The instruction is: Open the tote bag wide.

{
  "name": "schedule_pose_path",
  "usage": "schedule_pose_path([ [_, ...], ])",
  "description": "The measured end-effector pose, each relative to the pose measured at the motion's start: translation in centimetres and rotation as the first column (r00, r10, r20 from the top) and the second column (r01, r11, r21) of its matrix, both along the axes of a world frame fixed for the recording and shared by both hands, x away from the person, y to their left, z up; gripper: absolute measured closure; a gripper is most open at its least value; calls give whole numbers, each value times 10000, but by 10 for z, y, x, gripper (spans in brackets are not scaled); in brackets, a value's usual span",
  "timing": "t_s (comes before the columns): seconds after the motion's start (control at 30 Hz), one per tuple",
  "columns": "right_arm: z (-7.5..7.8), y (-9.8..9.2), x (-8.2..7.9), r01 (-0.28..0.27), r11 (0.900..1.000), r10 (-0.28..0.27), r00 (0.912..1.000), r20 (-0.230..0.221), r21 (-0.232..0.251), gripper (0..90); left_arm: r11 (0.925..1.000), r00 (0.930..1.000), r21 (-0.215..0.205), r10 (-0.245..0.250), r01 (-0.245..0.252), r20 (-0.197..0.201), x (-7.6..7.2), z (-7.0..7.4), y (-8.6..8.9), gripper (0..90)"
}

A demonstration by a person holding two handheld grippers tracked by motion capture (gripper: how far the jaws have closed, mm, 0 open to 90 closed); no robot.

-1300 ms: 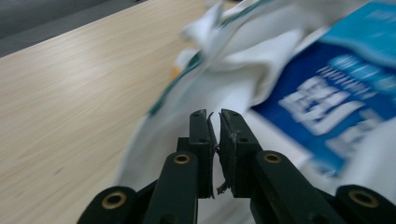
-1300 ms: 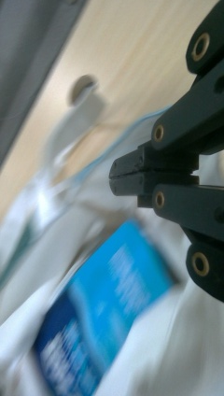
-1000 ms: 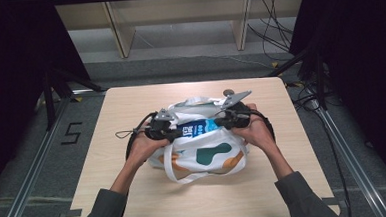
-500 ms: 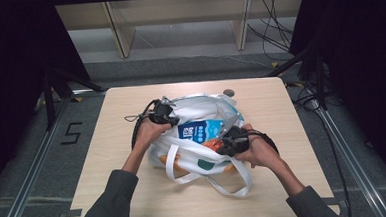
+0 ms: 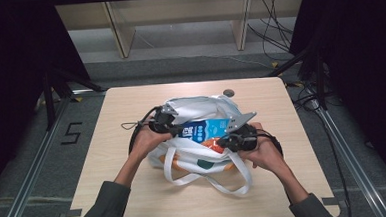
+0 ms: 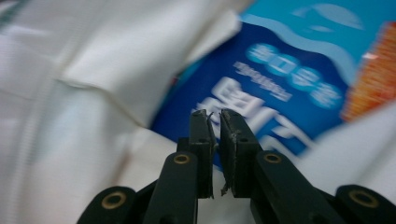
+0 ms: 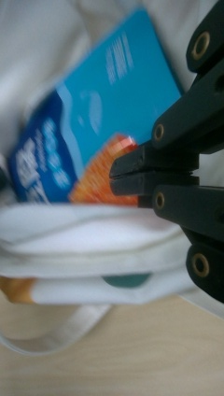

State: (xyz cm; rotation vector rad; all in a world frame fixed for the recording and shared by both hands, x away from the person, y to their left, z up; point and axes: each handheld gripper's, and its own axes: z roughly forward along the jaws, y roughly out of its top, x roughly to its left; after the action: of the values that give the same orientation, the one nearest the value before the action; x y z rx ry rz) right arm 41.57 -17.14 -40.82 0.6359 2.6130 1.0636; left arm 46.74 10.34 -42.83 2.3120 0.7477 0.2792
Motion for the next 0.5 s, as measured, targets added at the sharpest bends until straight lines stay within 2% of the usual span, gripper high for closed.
schedule_pose_path([
  [0.03, 1, -1, 2, 197, 9998, -198, 9997, 115, 55, 900, 10000, 10000, 0, 0, 0, 0, 0, 0, 0, 829],
  [0.07, 3, -3, 4, 222, 9996, -220, 9997, 101, -160, 900, 9983, 9992, 443, -384, 389, -142, -10, -4, 0, 836],
  [0.1, 3, -3, 4, 222, 9996, -220, 9997, 101, -160, 900, 9983, 9992, 443, -384, 389, -142, -10, -4, 0, 844],
  [0.13, 0, -3, 6, 628, 9979, -623, 9973, 379, -127, 900, 9973, 9986, 548, -486, 497, -202, -14, -6, 0, 844],
  [0.17, -1, -5, 10, 888, 9955, -875, 9953, 403, -332, 900, 9956, 9976, 643, -669, 680, -180, -18, -7, 2, 848],
  [0.23, -5, -9, 19, 1347, 9908, -1337, 9894, 570, -145, 900, 9928, 9950, 706, -950, 969, -300, -29, -8, 9, 861],
  [0.27, -5, -9, 19, 1347, 9908, -1337, 9894, 570, -145, 900, 9915, 9936, 715, -1062, 1087, -376, -33, -7, 12, 861],
  [0.3, -4, -11, 20, 1694, 9830, -1641, 9836, 755, -710, 900, 9845, 9918, 1235, -1200, 1246, -441, -42, -7, 21, 866],
  [0.4, -8, -15, 25, 1851, 9786, -1795, 9815, 661, -904, 900, 9877, 9915, 989, -1159, 1213, -591, -48, -9, 30, 878],
  [0.43, -10, -18, 28, 1949, 9746, -1871, 9793, 769, -1106, 900, 9897, 9917, 863, -1083, 1140, -686, -52, -11, 31, 878],
  [0.5, -18, -24, 36, 2418, 9566, -2299, 9692, 885, -1625, 900, 9828, 9905, 1292, -1257, 1320, -556, -59, -13, 26, 885],
])
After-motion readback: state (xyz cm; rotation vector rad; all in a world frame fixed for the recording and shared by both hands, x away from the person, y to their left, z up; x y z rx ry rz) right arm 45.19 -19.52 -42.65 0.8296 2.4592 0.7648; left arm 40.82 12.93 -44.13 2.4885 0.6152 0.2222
